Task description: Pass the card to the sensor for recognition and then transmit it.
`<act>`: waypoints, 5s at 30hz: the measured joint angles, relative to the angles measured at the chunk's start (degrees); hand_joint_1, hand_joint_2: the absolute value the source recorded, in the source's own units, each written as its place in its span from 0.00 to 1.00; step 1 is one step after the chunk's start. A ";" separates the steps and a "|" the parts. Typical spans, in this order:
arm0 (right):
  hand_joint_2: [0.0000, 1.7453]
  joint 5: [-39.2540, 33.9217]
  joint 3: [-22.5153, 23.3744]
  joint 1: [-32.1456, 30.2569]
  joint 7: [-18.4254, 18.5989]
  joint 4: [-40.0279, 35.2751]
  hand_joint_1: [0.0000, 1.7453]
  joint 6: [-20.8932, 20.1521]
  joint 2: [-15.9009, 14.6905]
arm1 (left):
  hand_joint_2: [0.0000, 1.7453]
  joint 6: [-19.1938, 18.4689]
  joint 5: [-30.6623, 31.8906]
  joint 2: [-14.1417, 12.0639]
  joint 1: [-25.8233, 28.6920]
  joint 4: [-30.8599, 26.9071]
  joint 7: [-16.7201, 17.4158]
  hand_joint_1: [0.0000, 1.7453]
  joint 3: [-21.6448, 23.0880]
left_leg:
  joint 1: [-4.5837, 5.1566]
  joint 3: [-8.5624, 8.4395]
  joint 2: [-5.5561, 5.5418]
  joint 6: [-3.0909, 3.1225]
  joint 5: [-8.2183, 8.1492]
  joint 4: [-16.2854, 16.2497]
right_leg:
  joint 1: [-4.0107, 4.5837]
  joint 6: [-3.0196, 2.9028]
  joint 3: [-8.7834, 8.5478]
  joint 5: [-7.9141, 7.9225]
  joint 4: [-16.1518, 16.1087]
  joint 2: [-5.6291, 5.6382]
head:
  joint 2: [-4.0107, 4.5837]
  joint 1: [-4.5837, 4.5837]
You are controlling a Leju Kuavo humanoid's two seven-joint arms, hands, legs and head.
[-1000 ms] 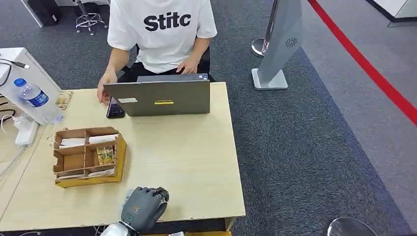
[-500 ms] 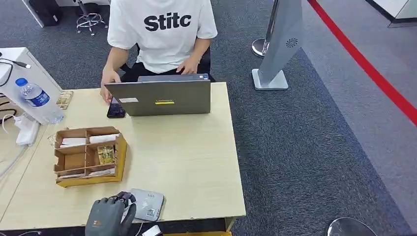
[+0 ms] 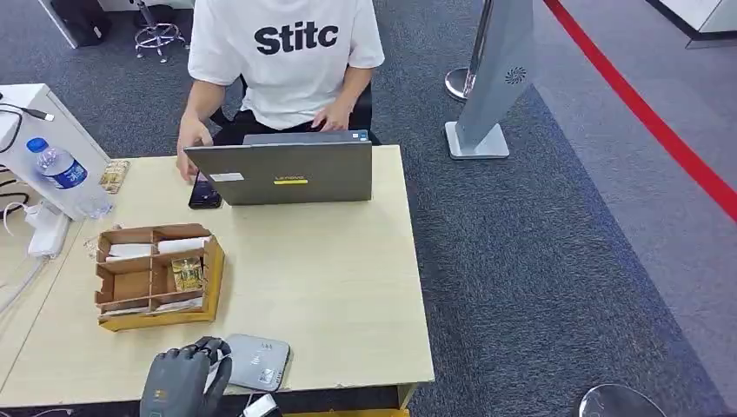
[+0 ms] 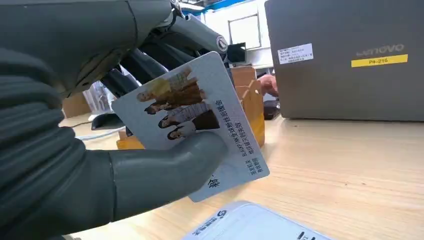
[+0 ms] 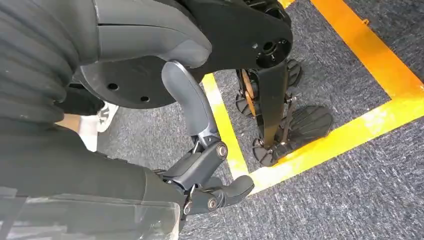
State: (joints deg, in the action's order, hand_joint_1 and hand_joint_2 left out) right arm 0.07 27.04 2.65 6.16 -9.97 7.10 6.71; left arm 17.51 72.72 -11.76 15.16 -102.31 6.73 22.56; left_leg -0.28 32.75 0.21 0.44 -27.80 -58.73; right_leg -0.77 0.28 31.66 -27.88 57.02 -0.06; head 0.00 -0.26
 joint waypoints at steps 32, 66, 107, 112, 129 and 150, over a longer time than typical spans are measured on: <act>1.00 0.00 0.04 0.00 0.00 -0.13 0.00 0.00 0.13 | 1.00 0.00 0.00 0.00 0.05 -0.09 0.00 1.00 -0.22 | 0.00 0.00 0.00 0.00 0.00 0.00 | 0.00 0.00 0.00 0.00 0.00 0.00 | 0.00 0.00; 1.00 0.00 0.04 0.00 0.00 -0.13 0.00 0.00 0.13 | 1.00 0.00 0.00 0.00 0.05 -0.09 0.00 1.00 -0.22 | 0.00 0.00 0.00 0.00 0.00 0.00 | 0.00 0.00 0.00 0.00 0.00 0.00 | 0.00 0.00; 1.00 0.00 0.04 0.00 0.00 -0.13 0.00 0.00 0.15 | 1.00 0.00 0.00 0.00 0.05 -0.11 0.00 1.00 -0.22 | 0.00 0.00 0.00 0.00 0.00 0.00 | 0.00 0.00 0.00 0.00 0.00 0.00 | 0.00 0.00; 1.00 0.00 0.04 0.00 0.00 -0.13 0.00 0.00 0.13 | 1.00 0.00 0.00 0.00 0.05 -0.11 0.00 1.00 -0.22 | 0.00 0.00 0.00 0.00 0.00 0.00 | 0.00 0.00 0.00 0.00 0.00 0.00 | 0.00 0.00; 1.00 0.00 0.04 0.00 0.00 -0.13 0.00 0.00 0.15 | 1.00 0.00 0.00 0.00 0.06 -0.11 0.00 1.00 -0.22 | 0.00 0.00 0.00 0.00 0.00 0.00 | 0.00 0.00 0.00 0.00 0.00 0.00 | 0.00 0.00; 1.00 0.00 0.04 0.00 0.00 -0.13 0.00 0.00 0.15 | 1.00 0.00 0.00 0.00 0.06 -0.11 0.00 1.00 -0.22 | 0.00 0.00 0.00 0.00 0.00 0.00 | 0.00 0.00 0.00 0.00 0.00 0.00 | 0.00 0.00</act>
State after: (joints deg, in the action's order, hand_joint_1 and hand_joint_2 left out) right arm 0.07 27.08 2.65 6.16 -10.10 7.10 6.86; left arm 17.51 72.72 -11.76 15.21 -102.42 6.73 22.34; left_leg -0.28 32.75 0.21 0.44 -27.80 -58.73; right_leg -0.77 0.28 31.65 -27.88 57.02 -0.06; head 0.00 -0.26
